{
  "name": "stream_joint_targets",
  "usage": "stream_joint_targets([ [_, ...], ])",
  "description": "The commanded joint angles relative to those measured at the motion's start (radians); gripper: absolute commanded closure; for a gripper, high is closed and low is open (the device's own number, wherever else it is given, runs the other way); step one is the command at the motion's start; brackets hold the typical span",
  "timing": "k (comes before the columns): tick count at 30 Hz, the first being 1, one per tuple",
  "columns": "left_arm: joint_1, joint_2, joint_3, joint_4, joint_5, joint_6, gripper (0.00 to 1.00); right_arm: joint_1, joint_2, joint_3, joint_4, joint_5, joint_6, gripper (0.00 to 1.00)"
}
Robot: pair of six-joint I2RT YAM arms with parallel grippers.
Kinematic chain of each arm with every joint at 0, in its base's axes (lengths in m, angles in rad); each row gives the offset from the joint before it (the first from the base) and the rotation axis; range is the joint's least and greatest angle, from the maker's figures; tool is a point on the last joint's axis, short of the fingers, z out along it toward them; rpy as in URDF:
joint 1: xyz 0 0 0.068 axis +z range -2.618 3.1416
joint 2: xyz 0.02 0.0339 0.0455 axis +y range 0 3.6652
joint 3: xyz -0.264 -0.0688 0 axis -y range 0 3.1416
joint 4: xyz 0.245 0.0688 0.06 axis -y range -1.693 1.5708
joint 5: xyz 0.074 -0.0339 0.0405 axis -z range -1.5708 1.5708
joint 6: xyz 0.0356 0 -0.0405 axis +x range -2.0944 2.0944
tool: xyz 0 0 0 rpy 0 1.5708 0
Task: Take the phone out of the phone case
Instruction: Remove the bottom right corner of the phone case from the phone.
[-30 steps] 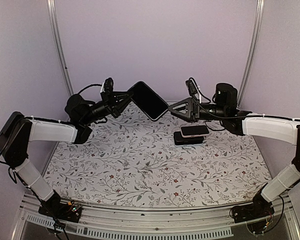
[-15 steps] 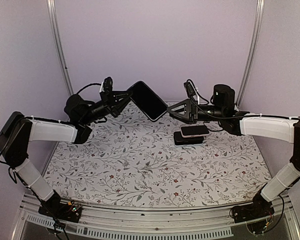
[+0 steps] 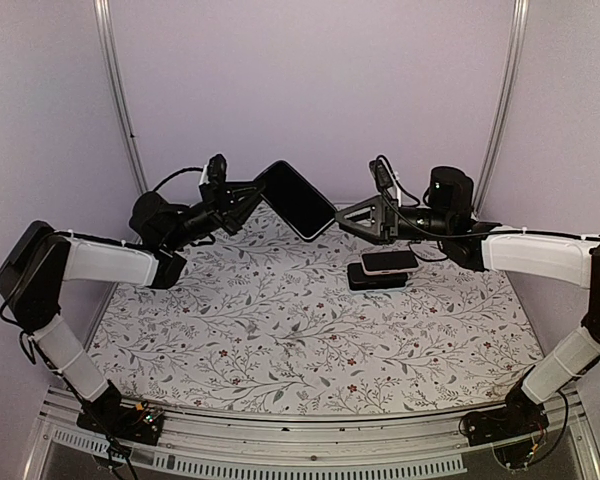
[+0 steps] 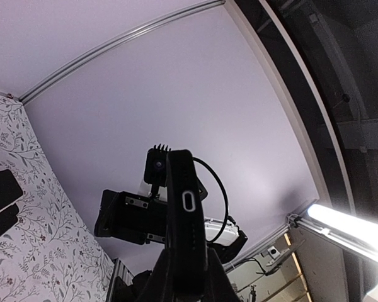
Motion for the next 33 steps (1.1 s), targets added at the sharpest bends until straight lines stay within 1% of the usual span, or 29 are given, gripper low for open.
stream_joint_targets([
  [1,-0.026,-0.018,0.039,0.204,-0.007,-0.065,1.0,-0.016,0.004,-0.029,-0.037,0.031,-0.009,0.06],
  [33,-0.031,0.029,0.031,0.312,-0.038,-0.138,1.0,-0.038,-0.025,-0.077,0.007,0.013,0.027,0.04],
])
